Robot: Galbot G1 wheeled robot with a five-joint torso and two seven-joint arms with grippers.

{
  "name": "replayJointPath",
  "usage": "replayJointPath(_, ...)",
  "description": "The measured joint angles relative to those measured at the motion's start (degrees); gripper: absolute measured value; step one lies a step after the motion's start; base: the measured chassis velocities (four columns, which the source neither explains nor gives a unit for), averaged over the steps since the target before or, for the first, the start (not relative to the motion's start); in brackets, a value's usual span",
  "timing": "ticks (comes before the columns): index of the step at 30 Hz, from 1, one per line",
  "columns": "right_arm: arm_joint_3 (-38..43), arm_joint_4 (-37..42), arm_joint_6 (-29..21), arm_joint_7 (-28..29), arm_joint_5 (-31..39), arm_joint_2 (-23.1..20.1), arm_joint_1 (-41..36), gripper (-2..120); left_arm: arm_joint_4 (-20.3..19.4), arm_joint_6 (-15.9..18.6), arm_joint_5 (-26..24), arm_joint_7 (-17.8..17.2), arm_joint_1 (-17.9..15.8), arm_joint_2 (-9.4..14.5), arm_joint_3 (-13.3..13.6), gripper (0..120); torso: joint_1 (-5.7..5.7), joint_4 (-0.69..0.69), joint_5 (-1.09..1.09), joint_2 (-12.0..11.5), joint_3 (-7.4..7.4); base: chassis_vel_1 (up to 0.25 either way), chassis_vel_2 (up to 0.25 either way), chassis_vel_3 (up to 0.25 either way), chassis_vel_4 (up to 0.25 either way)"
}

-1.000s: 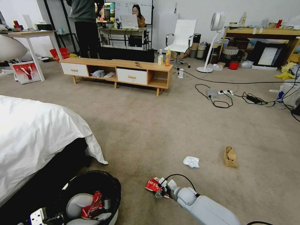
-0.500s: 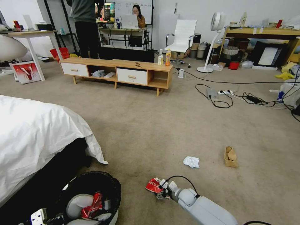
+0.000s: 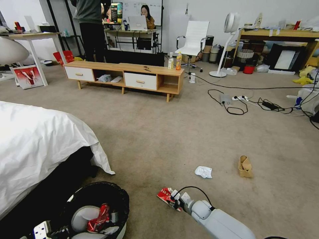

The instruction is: Pick up the trash bin and place the garbage on the floor into it.

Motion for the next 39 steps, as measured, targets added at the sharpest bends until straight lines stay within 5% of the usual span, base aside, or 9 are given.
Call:
replayJointPath(11, 0.26, 3.52, 0.48, -0.26, 2.03, -2.14, -1.03, 0, 0.00, 0.01, 0.04, -0.06, -0.37, 0.08, 0.39, 2, 0.00, 0.00, 0.00, 0.00, 0.00, 0.000, 0.000, 0.000, 0.000)
replayJointPath(26, 2.22, 8.95, 1.11, 0.30, 4.82, -5.94, -2.11, 0, -0.38, 0.21, -0.05, -0.38, -0.53, 0.21, 0.77, 2, 0.00, 0.01, 0.02, 0.00, 0.00, 0.000, 0.000, 0.000, 0.000)
replayJointPath(39, 12.90, 43.06, -4.14, 7.04, 12.63, -21.33, -5.55, 0, -4.00, 1.29, -3.25, -2.42, -0.63, 1.28, 1.16, 2, 0.00, 0.00, 0.02, 0.00, 0.00, 0.000, 0.000, 0.000, 0.000)
